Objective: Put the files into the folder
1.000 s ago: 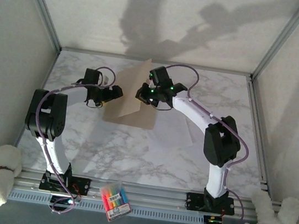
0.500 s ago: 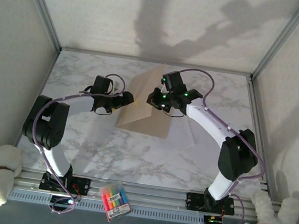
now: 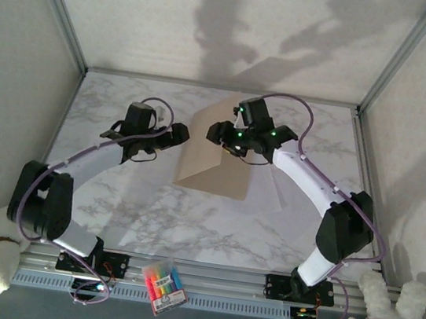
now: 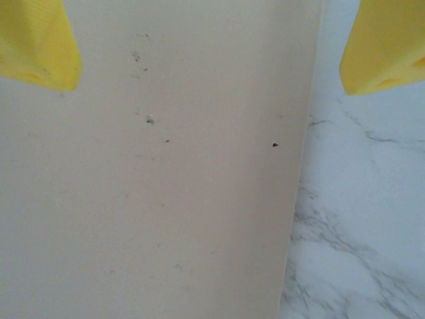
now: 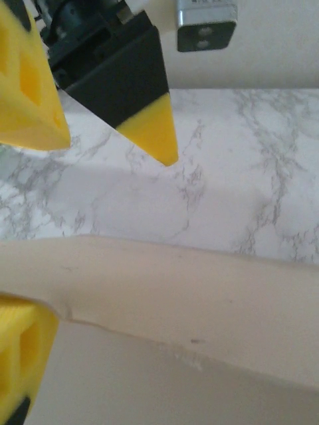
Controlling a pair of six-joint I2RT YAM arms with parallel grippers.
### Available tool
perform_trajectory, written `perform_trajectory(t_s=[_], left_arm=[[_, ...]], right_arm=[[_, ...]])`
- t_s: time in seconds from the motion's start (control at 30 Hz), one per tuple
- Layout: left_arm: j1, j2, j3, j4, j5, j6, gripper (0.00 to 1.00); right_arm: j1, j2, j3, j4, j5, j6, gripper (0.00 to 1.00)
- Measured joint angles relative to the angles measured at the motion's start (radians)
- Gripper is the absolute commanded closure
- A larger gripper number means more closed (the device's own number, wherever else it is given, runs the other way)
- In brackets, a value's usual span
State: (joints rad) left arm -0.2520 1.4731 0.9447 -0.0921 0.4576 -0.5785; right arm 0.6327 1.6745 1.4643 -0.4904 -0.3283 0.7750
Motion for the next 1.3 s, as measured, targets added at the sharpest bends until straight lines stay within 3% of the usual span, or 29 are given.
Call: perform_trajectory(t_s=[0.2, 0.57, 0.83, 1.1, 1.3], left_arm=[[0.0, -0.175, 0.0, -0.043, -0.092, 0.054, 0.0], [0.0, -0.399, 0.003, -0.144, -0.15, 0.166, 0.0], [0.005, -0.496, 0.013, -0.26, -0.258, 0.188, 0.01], [0.011, -0.718, -0.039, -0.272, -0.444, 0.147, 0.0], [0.011, -0.744, -0.052, -0.28, -0.507, 0.137, 0.0]], right_arm=[[0.013, 0.067, 0.141, 0.006, -0.046, 0.006, 0.23], [0.072, 0.201, 0.31, 0.129, -0.137, 0.078, 0.06], [0.111, 0.327, 0.349, 0.288, -0.147, 0.185, 0.01], [0.181, 0.494, 0.4, 0.431, -0.147, 0.286, 0.01], [0.22, 0.617, 0.426, 0.484, -0.156, 0.325, 0.01]])
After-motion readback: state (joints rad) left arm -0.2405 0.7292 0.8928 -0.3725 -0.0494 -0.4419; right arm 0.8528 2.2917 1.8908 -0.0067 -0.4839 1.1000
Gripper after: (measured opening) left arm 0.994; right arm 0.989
